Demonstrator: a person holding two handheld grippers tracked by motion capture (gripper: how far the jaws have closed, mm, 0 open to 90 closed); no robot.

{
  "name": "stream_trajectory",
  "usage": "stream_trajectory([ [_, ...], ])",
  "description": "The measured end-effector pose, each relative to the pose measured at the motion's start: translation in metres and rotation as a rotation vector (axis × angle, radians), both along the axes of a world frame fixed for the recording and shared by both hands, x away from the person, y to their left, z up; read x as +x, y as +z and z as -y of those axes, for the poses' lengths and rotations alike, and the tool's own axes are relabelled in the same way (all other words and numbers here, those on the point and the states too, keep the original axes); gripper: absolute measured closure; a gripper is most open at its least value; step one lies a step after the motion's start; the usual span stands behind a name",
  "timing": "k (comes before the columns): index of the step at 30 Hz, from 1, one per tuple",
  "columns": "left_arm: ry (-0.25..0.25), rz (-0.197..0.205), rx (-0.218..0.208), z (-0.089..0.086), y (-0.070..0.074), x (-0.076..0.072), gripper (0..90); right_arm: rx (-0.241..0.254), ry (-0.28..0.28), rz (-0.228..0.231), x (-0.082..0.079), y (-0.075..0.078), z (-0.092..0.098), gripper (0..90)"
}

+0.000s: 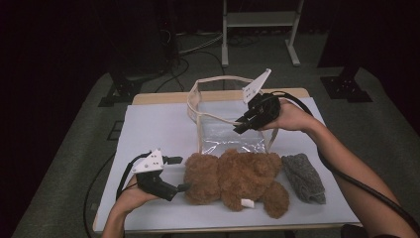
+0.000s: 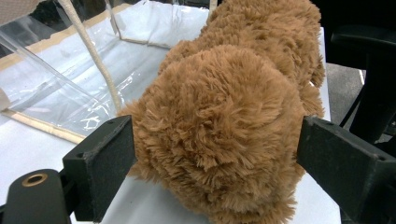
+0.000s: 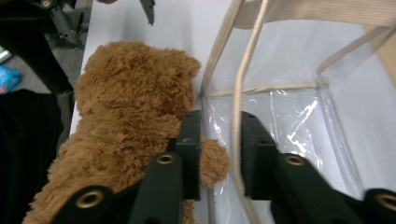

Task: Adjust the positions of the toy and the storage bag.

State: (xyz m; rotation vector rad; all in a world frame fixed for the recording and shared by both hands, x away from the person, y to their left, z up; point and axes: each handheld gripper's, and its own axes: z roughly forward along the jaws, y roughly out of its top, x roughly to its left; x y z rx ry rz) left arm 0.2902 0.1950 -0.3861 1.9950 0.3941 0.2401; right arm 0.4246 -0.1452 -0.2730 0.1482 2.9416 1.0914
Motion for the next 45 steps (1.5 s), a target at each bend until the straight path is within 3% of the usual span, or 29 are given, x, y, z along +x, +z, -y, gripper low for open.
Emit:
stream_trajectory([
  [10,0.004,0.000,0.005,-0.001,0.000,-0.001,10.6,0.018,-0.065,0.054,0.000,0.009,0.008,54.2],
  [15,0.007,0.003,0.002,-0.003,0.000,-0.002,10.6,0.082,-0.087,0.064,-0.002,0.022,0.015,51.8],
  [21,0.011,0.008,0.002,-0.005,0.001,-0.003,10.6,0.094,-0.086,0.084,-0.014,0.032,0.016,47.3],
  [27,0.020,0.007,-0.005,-0.007,0.002,-0.003,10.5,0.101,-0.049,0.090,-0.033,0.033,0.012,41.3],
  [36,0.033,0.009,-0.005,-0.010,0.002,-0.004,10.4,0.119,0.035,0.068,-0.065,0.018,0.001,35.0],
  [40,0.031,0.014,0.000,-0.009,0.003,-0.005,10.4,0.083,0.064,0.041,-0.077,-0.002,-0.012,31.4],
  [45,0.036,0.015,-0.003,-0.010,0.003,-0.005,10.4,0.048,0.082,0.020,-0.079,-0.020,-0.024,30.0],
])
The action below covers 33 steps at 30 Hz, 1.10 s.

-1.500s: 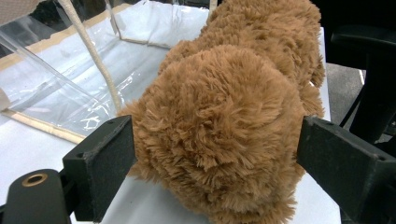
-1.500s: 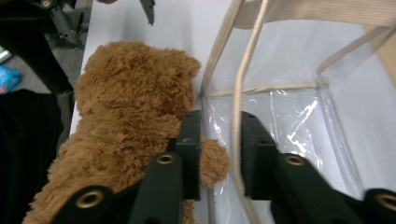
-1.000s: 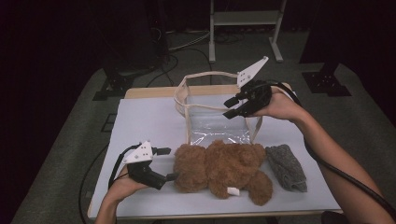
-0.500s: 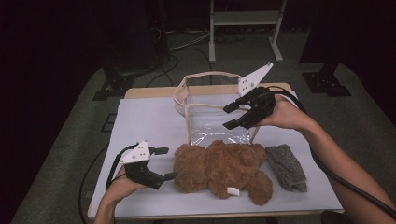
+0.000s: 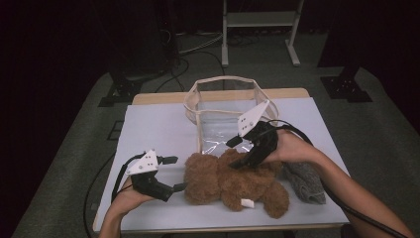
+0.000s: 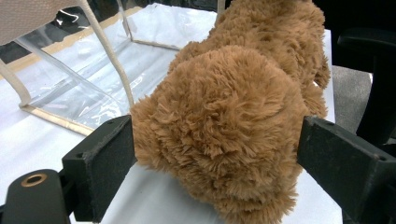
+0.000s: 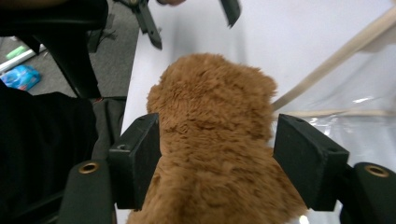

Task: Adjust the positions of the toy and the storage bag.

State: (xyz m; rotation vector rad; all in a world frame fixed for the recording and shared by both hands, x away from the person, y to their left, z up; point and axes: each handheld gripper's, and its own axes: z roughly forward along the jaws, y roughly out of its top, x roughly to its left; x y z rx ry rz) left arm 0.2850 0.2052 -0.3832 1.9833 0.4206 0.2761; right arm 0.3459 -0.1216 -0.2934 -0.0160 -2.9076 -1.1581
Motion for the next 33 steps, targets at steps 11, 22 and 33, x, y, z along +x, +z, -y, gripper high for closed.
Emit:
stream_trajectory([
  [11,0.008,-0.013,-0.001,-0.003,-0.003,0.002,10.4,-0.088,0.020,-0.016,0.004,-0.034,-0.025,29.3],
  [22,0.005,-0.014,0.004,-0.002,-0.004,0.003,10.3,-0.128,0.009,-0.013,0.000,-0.054,-0.025,28.0],
  [33,0.010,-0.022,0.005,-0.003,-0.007,0.003,10.4,-0.116,-0.003,-0.037,-0.007,-0.067,-0.017,26.1],
])
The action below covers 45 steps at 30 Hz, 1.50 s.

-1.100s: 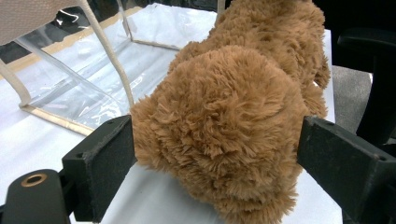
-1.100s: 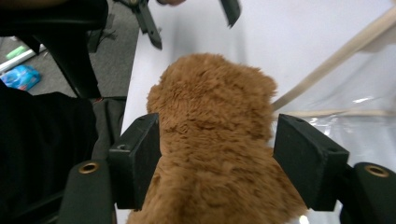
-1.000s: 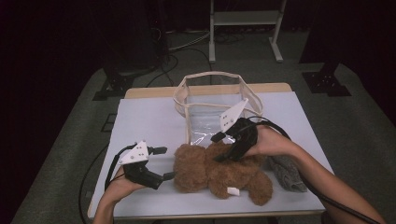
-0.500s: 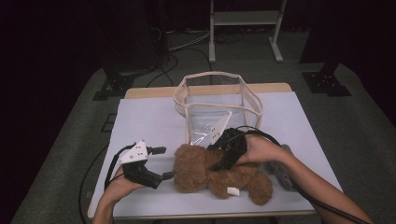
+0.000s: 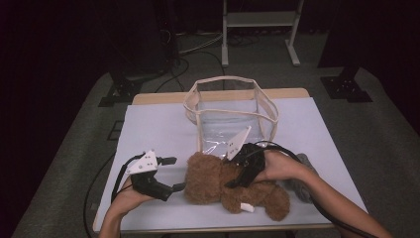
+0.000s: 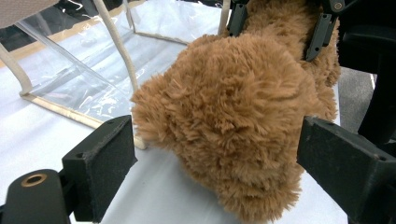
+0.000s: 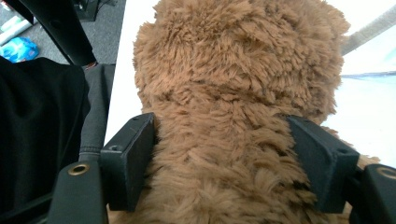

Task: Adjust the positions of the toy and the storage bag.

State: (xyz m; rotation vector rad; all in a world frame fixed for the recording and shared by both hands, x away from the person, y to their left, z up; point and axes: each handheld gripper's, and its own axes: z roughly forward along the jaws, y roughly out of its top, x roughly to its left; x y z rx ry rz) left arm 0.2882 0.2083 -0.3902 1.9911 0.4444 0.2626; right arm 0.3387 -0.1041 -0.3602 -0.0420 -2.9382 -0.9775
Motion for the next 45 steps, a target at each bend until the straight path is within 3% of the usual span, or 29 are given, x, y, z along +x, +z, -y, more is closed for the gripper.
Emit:
stream_trajectory([
  [6,0.005,0.001,-0.003,-0.001,0.000,0.000,10.4,0.019,-0.020,0.006,-0.003,-0.004,0.003,25.1],
  [15,0.007,0.003,-0.004,-0.002,0.001,-0.001,10.4,0.032,-0.040,0.057,-0.010,-0.010,0.006,25.4],
  [20,0.009,0.001,-0.005,-0.002,0.001,-0.001,10.4,0.055,-0.060,0.067,-0.011,-0.015,0.011,33.8],
  [28,0.010,0.002,0.000,-0.002,0.000,-0.001,10.4,0.050,-0.055,0.072,-0.011,-0.019,0.013,44.4],
  [35,0.010,0.001,0.000,-0.003,0.000,-0.001,10.4,0.046,-0.065,0.079,-0.014,-0.018,0.014,55.3],
  [39,0.011,0.000,0.001,-0.003,0.000,0.000,10.4,0.079,-0.087,0.068,-0.015,-0.017,0.018,62.9],
  [45,0.017,0.002,-0.005,-0.004,0.000,0.000,10.4,0.087,-0.084,0.078,-0.018,-0.012,0.019,66.9],
])
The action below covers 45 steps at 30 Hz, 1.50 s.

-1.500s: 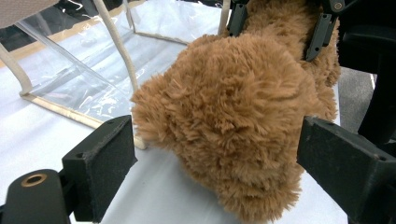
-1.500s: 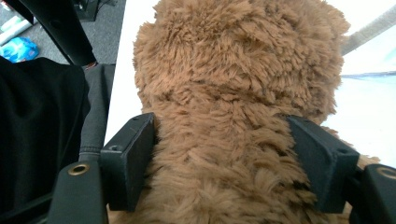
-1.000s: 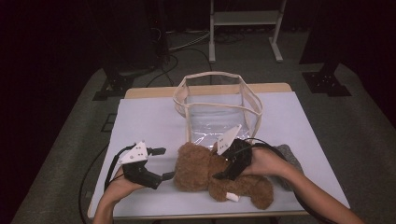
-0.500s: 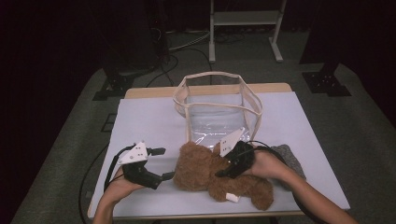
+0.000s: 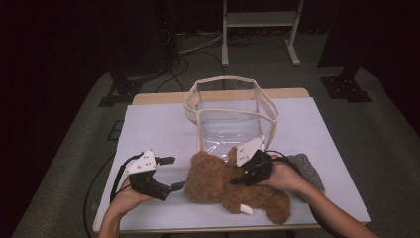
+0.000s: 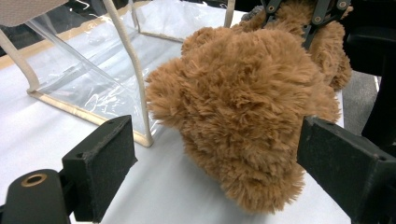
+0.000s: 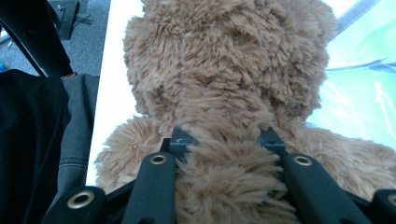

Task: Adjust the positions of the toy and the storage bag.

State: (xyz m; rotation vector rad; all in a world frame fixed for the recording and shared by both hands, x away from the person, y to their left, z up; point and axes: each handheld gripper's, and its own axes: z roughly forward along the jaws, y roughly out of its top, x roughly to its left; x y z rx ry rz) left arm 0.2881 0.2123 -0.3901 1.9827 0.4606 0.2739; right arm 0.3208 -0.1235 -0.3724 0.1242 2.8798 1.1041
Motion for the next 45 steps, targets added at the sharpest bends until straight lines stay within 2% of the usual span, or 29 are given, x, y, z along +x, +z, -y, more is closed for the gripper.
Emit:
stream_trajectory([
  [7,0.007,0.003,-0.007,-0.004,0.001,0.000,10.4,0.013,0.009,0.031,-0.004,0.003,0.002,68.8],
  [13,0.005,0.009,-0.007,-0.004,0.003,-0.001,10.4,0.016,0.012,0.031,-0.004,0.008,0.004,68.8],
  [22,0.016,0.010,-0.009,-0.008,0.003,-0.001,10.4,0.064,-0.012,0.020,-0.003,0.020,0.013,69.0],
  [38,0.026,0.012,-0.020,-0.011,0.004,0.000,10.4,0.108,-0.045,0.030,-0.003,0.039,0.024,70.5],
  [45,0.033,0.011,-0.026,-0.013,0.004,0.001,10.4,0.136,-0.054,0.015,-0.002,0.047,0.026,71.1],
])
